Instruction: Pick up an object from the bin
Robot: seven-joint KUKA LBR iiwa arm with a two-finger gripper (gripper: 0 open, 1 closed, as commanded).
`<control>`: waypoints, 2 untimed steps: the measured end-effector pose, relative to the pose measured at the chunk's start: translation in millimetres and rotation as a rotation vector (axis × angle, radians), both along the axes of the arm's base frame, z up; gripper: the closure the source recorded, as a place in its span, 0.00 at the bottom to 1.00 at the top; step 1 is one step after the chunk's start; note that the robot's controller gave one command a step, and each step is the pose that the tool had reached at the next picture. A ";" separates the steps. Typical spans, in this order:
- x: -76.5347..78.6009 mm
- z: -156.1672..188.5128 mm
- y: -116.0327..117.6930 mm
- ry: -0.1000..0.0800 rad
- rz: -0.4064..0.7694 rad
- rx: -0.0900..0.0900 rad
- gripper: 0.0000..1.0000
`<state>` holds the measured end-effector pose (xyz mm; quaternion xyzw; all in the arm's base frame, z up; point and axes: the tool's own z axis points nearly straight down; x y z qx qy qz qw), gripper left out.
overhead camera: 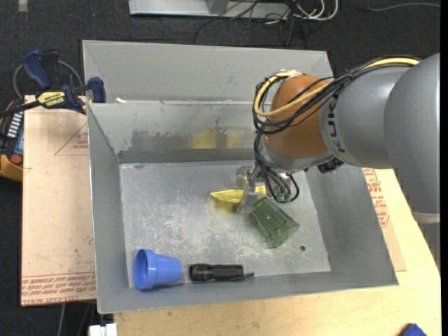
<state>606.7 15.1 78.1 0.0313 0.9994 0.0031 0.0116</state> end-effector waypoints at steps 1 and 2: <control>-1.0 2.9 0.0 0.003 0.000 0.000 1.00; -4.6 18.3 -0.3 0.015 0.000 -0.001 1.00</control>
Offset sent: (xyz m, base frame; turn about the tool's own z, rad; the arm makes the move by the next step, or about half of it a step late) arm 0.0001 -0.0001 0.0945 0.0000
